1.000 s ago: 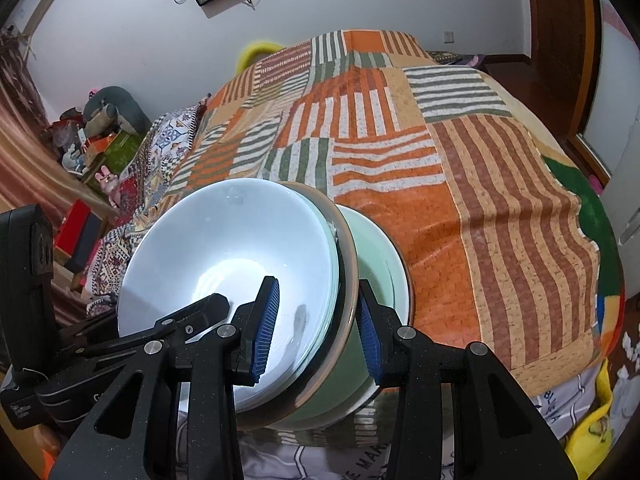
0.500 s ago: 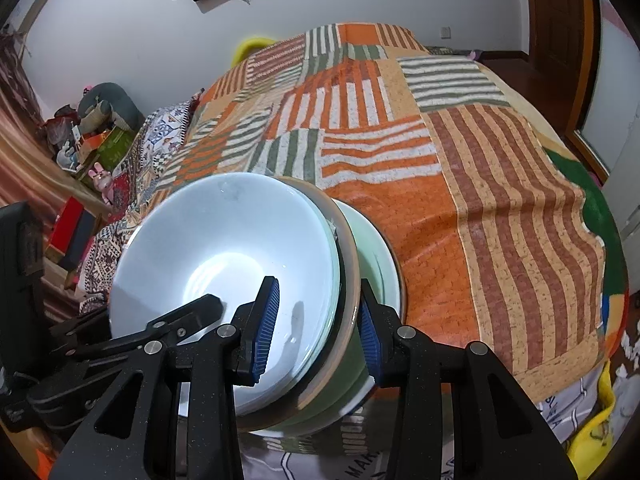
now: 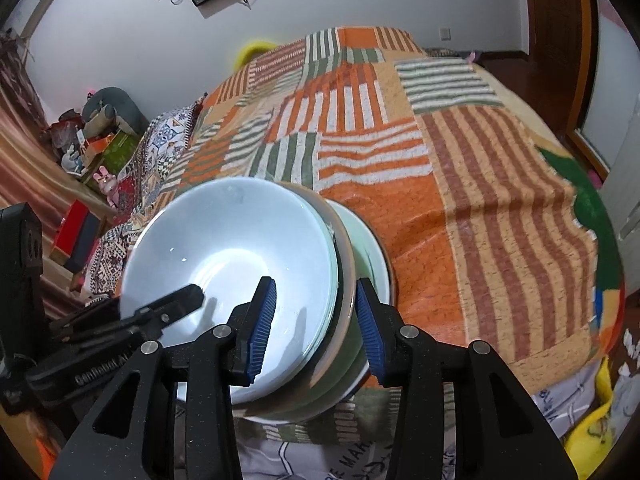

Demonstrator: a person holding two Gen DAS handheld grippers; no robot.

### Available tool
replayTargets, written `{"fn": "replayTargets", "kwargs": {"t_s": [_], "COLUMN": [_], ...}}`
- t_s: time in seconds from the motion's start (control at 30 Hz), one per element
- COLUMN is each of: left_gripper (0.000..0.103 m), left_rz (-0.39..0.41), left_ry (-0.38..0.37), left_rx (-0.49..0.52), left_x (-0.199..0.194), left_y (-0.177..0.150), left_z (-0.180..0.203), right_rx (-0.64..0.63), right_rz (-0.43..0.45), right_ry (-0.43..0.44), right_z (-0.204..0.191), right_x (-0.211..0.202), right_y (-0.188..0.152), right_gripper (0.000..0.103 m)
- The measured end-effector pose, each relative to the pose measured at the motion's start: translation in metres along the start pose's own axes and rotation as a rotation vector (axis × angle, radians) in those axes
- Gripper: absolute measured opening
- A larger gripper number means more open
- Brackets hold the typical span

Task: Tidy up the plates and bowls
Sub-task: 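Lower the bowl stack onto the plates and open both tools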

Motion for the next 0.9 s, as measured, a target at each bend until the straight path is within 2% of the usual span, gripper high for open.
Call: {"fn": "replayTargets", "kwargs": {"t_s": [0.27,0.47,0.67,0.77,0.9], "left_gripper": [0.055,0.056,0.067,0.073,0.088], "left_rz": [0.17,0.3,0.438,0.504,0.597], "left_ry": [-0.014,-0.048,-0.077,-0.084,-0.082], "left_rx": [0.063,0.103,0.121,0.132,0.147], "left_x": [-0.06,-0.112,-0.163,-0.185,-0.212], "left_y": [0.009,0.015,0.015,0.012,0.006], "left_z": [0.012,0.021,0.025,0.026,0.028], "right_rx": [-0.079,-0.159,-0.225,-0.252,-0.286], "right_rz": [0.098,0.2,0.317,0.369,0.432], "right_ry": [-0.018,-0.033,-0.042,-0.046,-0.054], "right_z": [-0.016,-0.034,-0.048,-0.056,-0.065], "right_x": [-0.035,-0.067,-0.103,-0.119,-0.137], "right_y": [0.015,0.026,0.034,0.036,0.039], "right_gripper": [0.039,0.046,0.054,0.054,0.058]}}
Point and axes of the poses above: each gripper's, at about its wrist camera, not at the fingertips, and x roughly the way its jaws point, z to its right, y to its top, the point moved 2 cm from there along x, roughly the way its jaws point, and after that the axes turned 11 degrees about -x, right-handed, at the moved point
